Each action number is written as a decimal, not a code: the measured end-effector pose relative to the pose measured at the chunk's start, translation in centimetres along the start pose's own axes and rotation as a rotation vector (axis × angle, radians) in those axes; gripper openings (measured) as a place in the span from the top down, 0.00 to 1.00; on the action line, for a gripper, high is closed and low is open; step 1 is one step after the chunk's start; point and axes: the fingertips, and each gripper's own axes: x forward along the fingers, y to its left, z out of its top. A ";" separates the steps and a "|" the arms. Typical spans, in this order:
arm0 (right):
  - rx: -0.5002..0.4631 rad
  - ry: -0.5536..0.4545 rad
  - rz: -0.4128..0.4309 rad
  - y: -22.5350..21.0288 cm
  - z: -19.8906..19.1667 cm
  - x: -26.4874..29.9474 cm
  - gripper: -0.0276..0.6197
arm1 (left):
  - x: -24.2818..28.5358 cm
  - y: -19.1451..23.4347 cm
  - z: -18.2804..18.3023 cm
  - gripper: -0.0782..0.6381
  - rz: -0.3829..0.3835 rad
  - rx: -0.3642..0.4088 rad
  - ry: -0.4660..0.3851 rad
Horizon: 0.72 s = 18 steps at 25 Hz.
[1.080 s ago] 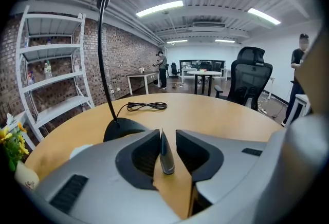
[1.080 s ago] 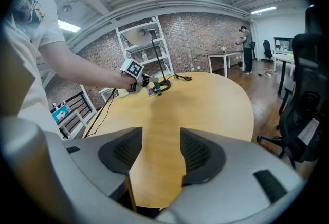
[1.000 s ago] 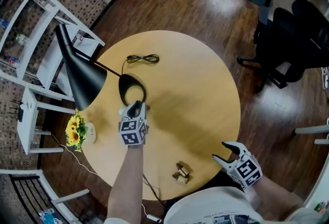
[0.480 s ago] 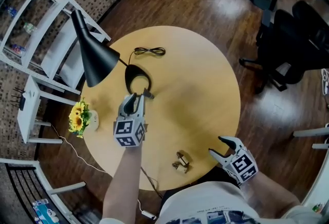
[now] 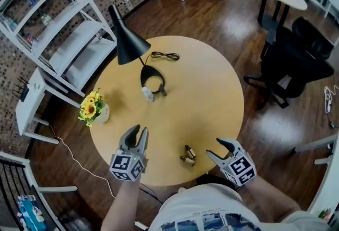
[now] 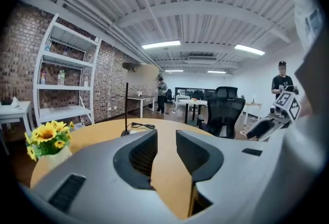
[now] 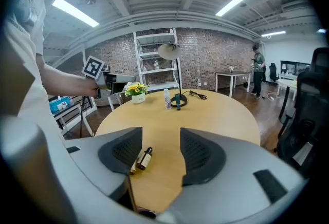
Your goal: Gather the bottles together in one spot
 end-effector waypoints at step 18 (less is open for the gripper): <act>-0.058 -0.015 -0.168 15.6 -1.3 -7.9 0.56 | -28.6 -1.6 -8.3 0.73 0.029 -0.235 -0.016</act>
